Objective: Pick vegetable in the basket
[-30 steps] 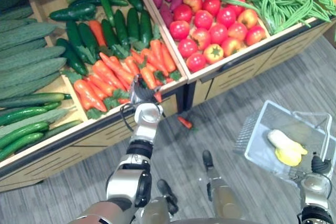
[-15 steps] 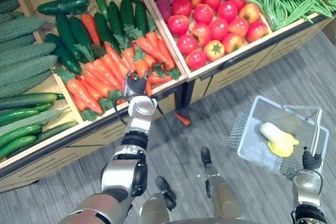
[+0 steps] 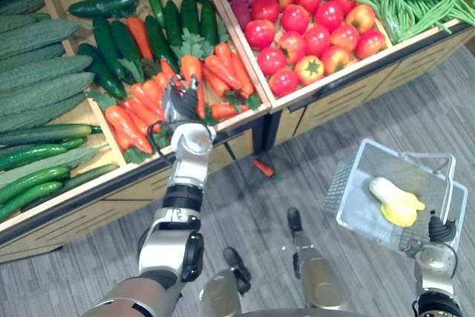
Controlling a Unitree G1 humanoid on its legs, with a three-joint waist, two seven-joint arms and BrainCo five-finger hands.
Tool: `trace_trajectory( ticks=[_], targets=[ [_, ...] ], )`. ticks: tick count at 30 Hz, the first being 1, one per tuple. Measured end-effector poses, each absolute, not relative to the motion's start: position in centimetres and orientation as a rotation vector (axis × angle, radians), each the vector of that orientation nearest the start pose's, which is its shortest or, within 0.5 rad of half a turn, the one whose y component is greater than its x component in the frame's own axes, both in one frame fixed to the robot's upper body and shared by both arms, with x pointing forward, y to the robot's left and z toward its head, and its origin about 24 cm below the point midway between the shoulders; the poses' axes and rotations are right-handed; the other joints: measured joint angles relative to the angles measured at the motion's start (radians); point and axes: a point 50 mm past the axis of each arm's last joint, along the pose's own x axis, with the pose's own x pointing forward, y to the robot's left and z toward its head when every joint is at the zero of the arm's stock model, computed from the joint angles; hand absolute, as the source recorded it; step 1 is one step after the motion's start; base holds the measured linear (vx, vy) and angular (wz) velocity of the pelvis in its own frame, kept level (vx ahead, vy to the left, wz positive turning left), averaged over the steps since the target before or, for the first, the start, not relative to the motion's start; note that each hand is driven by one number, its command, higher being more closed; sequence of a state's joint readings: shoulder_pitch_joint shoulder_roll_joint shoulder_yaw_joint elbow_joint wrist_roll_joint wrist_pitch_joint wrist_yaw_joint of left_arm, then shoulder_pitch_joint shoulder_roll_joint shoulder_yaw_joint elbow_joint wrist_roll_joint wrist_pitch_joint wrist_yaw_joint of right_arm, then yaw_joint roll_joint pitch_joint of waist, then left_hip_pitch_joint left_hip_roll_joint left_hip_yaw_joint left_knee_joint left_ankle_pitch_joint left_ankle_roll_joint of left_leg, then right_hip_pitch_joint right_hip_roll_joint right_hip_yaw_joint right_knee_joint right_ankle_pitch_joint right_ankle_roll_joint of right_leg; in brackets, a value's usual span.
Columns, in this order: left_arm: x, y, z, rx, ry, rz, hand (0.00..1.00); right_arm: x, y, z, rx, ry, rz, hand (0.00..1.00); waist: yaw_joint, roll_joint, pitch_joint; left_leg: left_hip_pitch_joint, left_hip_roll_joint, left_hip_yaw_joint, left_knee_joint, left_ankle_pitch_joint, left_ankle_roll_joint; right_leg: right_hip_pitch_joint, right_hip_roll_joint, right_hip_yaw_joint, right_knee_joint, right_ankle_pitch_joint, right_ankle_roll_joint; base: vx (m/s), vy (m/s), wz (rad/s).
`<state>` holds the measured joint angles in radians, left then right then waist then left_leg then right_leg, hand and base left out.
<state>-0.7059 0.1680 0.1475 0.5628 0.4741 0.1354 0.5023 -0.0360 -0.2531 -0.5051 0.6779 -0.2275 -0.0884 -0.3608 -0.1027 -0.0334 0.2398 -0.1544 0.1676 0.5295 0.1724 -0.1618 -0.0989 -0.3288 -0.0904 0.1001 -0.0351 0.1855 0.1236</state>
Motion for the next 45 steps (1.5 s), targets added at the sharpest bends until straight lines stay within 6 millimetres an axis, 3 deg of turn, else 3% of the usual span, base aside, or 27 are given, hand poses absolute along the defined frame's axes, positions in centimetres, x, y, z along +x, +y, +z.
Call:
trace_trajectory(
  ticks=[11, 20, 31, 37, 45],
  targets=[
    [36.0, 21.9, 15.4, 0.652, -0.221, 0.652, 1.0, 17.9, -33.3, -4.9, -0.395, 0.497, -0.814, 1.0, 0.004, 0.011, -0.005, -0.021, 0.002, -0.023, 0.002, 0.008, 0.022, 0.004, 0.0, -0.023, -0.038, 0.085, -0.004, -0.06, -0.024, 0.03],
    [35.2, 22.5, 16.5, 0.824, -0.318, 0.614, 1.0, 17.0, -33.5, -5.2, -0.414, 0.523, -0.808, 1.0, 0.007, 0.054, -0.032, -0.033, 0.024, -0.048, 0.005, 0.021, 0.008, 0.004, 0.019, -0.031, -0.038, 0.085, -0.004, -0.02, -0.045, 0.03],
    [34.5, 22.3, 17.1, 0.966, -0.423, 0.544, 1.0, 17.3, -35.8, -3.4, -0.487, 0.482, -0.833, 1.0, 0.025, 0.045, -0.076, -0.034, 0.02, -0.065, -0.002, 0.058, -0.021, 0.021, 0.018, -0.029, -0.059, 0.035, -0.033, -0.03, -0.055, 0.03],
    [34.5, 22.2, 17.0, 0.979, -0.423, 0.532, 1.0, 17.2, -35.8, -3.4, -0.49, 0.488, -0.831, 1.0, 0.025, 0.017, -0.103, -0.033, 0.011, -0.068, -0.014, 0.065, -0.02, 0.021, 0.01, -0.037, -0.059, 0.036, -0.031, -0.01, -0.009, 0.04],
    [34.2, 22.4, 17.9, 1.036, -0.467, 0.533, 1.0, 17.3, -35.8, -3.3, -0.515, 0.483, -0.822, 1.0, 0.025, 0.014, -0.105, -0.027, 0.001, -0.066, -0.012, 0.062, -0.009, 0.023, 0.001, -0.037, -0.053, 0.035, -0.028, 0.0, 0.0, 0.0]
  ],
)
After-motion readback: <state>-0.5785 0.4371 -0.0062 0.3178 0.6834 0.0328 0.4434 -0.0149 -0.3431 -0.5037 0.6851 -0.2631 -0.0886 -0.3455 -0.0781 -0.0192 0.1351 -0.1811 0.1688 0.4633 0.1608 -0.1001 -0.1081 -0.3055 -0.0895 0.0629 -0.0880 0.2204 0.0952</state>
